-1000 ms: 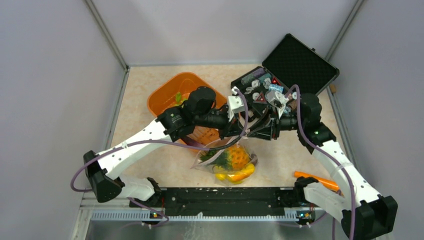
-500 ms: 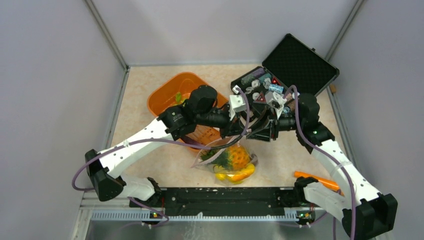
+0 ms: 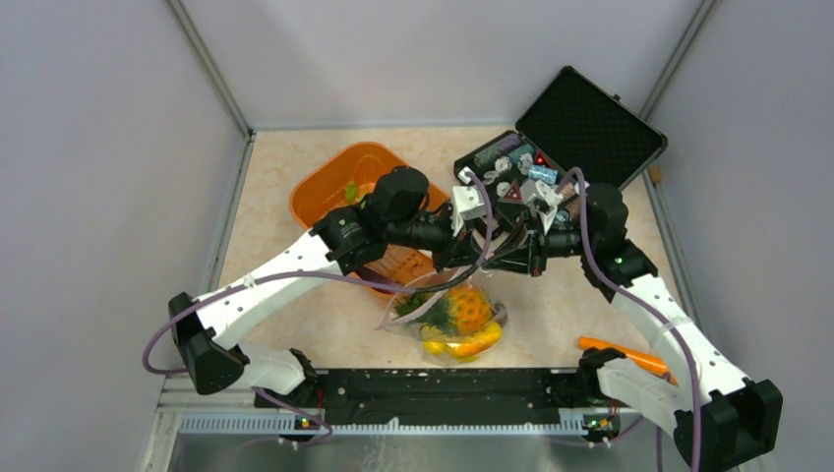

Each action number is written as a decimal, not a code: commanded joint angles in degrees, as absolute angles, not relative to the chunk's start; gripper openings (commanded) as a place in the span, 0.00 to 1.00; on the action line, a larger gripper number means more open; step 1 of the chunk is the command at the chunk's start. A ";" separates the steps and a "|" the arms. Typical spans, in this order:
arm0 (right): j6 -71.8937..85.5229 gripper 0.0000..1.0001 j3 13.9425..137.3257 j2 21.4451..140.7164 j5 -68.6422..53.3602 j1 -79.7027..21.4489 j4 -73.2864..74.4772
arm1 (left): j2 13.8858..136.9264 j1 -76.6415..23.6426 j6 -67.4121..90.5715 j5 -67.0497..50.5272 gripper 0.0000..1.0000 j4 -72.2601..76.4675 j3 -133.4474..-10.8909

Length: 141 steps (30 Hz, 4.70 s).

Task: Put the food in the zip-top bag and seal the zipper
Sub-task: Zip the zipper food storage bag at the center of the board.

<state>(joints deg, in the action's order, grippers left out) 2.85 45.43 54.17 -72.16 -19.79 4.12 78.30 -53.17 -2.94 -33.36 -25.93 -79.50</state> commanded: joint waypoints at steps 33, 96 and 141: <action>5.70 0.23 46.74 49.40 -64.13 -22.76 -1.19 | 74.65 -53.35 -4.95 -29.24 0.00 -32.47 -80.32; -1.83 0.31 50.18 52.71 -67.24 -24.94 6.37 | 74.76 -53.70 -3.67 -32.43 0.00 -30.66 -81.94; -1.41 0.00 50.51 49.23 -54.70 -25.38 7.79 | 60.03 -53.39 -2.35 -11.33 0.00 -40.67 -67.18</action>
